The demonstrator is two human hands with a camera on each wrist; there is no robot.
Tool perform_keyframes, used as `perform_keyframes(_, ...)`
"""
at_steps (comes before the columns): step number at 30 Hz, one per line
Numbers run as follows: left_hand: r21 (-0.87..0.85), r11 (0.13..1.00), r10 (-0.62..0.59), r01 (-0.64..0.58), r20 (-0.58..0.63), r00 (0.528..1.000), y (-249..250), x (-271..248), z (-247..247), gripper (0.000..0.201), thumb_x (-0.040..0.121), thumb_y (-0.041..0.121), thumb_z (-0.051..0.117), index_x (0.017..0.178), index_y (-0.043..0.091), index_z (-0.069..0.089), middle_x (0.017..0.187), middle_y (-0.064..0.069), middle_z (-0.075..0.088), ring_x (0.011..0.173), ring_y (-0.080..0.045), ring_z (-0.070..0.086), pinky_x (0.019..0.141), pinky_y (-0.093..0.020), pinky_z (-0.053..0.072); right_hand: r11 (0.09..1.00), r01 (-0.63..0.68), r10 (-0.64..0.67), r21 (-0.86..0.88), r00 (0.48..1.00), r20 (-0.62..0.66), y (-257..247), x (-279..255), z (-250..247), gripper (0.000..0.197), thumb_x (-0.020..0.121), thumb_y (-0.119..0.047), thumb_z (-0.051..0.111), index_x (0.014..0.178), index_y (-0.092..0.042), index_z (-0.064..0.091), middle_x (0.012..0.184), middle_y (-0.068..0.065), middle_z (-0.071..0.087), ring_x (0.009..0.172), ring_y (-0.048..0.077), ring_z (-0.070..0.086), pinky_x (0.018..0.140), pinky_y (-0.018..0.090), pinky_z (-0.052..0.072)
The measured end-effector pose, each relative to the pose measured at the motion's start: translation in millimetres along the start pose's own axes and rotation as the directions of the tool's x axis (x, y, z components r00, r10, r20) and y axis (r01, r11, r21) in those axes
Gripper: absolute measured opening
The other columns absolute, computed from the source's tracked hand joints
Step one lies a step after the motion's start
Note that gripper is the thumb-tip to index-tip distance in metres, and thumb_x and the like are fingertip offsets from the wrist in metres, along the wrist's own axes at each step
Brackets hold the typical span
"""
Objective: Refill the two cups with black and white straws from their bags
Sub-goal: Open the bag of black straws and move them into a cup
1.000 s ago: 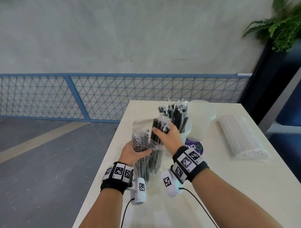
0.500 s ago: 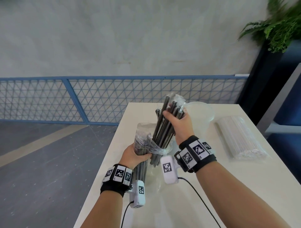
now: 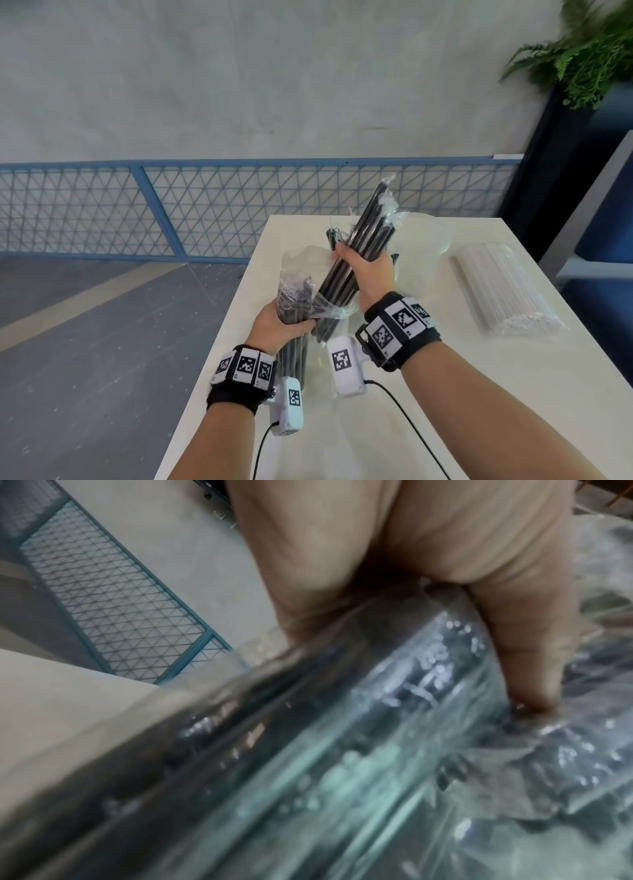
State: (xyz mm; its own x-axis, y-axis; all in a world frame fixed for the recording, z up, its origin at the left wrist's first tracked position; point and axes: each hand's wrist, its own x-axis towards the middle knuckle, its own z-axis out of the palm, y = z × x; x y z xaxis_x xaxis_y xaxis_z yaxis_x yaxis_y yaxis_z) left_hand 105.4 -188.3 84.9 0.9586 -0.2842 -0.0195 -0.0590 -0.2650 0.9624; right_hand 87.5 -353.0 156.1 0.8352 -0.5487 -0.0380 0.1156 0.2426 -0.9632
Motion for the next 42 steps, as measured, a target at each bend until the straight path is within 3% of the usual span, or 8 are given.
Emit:
perform_keyframes(4, -0.022, 1.0, -0.018, 0.018, 0.02, 1.0, 3.7, 1.4, -1.8, 0.037, 0.067, 0.003, 0.079, 0.091, 0.022, 0.059, 0.087, 0.008, 0.067, 0.084, -0.003, 0.063, 0.078, -0.019, 0.048, 0.997, -0.008, 0.014, 0.083, 0.997, -0.072, -12.7, 9.3, 0.4, 0.029, 0.07, -0.012, 0.075, 0.094, 0.0, 0.064, 0.085, 0.016, 0.067, 0.079, 0.028, 0.064, 0.083, 0.048, 0.055)
perform_keyframes(11, -0.091, 0.993, -0.079, 0.072, -0.071, 0.994, -6.5, 0.5, -6.0, 0.029, 0.066, 0.007, 0.08, 0.09, 0.016, 0.065, 0.088, 0.0, 0.071, 0.084, -0.015, 0.067, 0.081, -0.028, 0.05, 0.933, -0.025, 0.087, 0.358, 0.983, -0.159, -45.7, 30.5, -26.2, 0.038, 0.074, -0.008, 0.072, 0.106, 0.005, 0.057, 0.082, 0.013, 0.064, 0.066, 0.025, 0.065, 0.059, 0.032, 0.055)
perform_keyframes(19, -0.13, 0.985, -0.15, 0.116, -0.289, 0.946, -7.1, 6.3, -6.7, 0.018, 0.07, 0.008, 0.078, 0.076, 0.015, 0.062, 0.072, -0.002, 0.064, 0.069, -0.02, 0.061, 0.058, -0.021, 0.047, 0.968, 0.208, -0.154, 0.144, 0.936, -0.317, -66.4, 45.7, -41.2, 0.019, 0.076, -0.009, 0.071, 0.086, -0.012, 0.056, 0.075, -0.002, 0.062, 0.066, 0.013, 0.061, 0.066, 0.029, 0.053)
perform_keyframes(24, -0.204, 0.978, -0.082, 0.037, -0.22, 0.972, 3.6, 2.9, 5.4, 0.018, 0.073, 0.003, 0.075, 0.083, 0.009, 0.062, 0.074, -0.004, 0.065, 0.064, -0.015, 0.061, 0.051, -0.008, 0.048, 0.938, 0.255, -0.291, -0.236, 0.947, -0.134, -44.6, 37.8, -26.3, 0.028, 0.079, -0.019, 0.071, 0.102, -0.009, 0.06, 0.093, 0.0, 0.065, 0.081, 0.012, 0.061, 0.07, 0.02, 0.049)
perform_keyframes(28, -0.237, 0.971, -0.059, 0.016, -0.173, 0.983, 1.8, 3.4, 7.8, 0.025, 0.071, -0.002, 0.074, 0.094, 0.001, 0.065, 0.081, -0.004, 0.068, 0.061, 0.003, 0.065, 0.056, -0.008, 0.05, 0.87, 0.181, -0.189, -0.458, 0.982, 0.029, -13.1, 35.1, -25.6, 0.036, 0.078, -0.023, 0.073, 0.107, -0.005, 0.063, 0.099, 0.01, 0.069, 0.086, 0.019, 0.063, 0.078, 0.028, 0.051)
perform_keyframes(34, -0.254, 0.967, -0.055, 0.012, -0.162, 0.985, -2.0, 2.9, 4.6, 0.028, 0.072, -0.005, 0.073, 0.099, -0.006, 0.064, 0.082, -0.007, 0.068, 0.064, 0.0, 0.066, 0.058, -0.009, 0.05, 0.784, 0.068, -0.047, -0.617, 0.998, 0.051, 1.9, 40.0, -30.8, 0.042, 0.077, -0.024, 0.074, 0.11, -0.002, 0.06, 0.108, 0.013, 0.068, 0.099, 0.026, 0.064, 0.082, 0.028, 0.049)
perform_keyframes(38, -0.251, 0.968, -0.049, 0.012, -0.143, 0.988, -0.7, 2.3, 4.2, 0.027, 0.072, -0.005, 0.073, 0.097, -0.003, 0.065, 0.082, -0.005, 0.068, 0.062, 0.003, 0.065, 0.057, -0.009, 0.05, 0.842, 0.275, -0.302, -0.465, 0.953, 0.016, -21.3, 37.6, -19.0, 0.057, 0.068, -0.021, 0.08, 0.114, -0.013, 0.05, 0.106, 0.001, 0.062, 0.095, 0.014, 0.058, 0.086, 0.025, 0.047)
perform_keyframes(42, -0.255, 0.967, -0.057, 0.023, -0.128, 0.99, -0.2, 2.2, 5.7, 0.021, 0.071, -0.006, 0.073, 0.089, 0.003, 0.067, 0.074, 0.002, 0.07, 0.06, 0.001, 0.065, 0.056, -0.01, 0.05, 0.689, 0.563, -0.533, -0.457, 0.82, 0.207, -47.3, 41.7, -4.8, 0.069, 0.069, -0.016, 0.078, 0.128, -0.023, 0.043, 0.128, -0.004, 0.048, 0.109, 0.004, 0.046, 0.086, -0.003, 0.032)
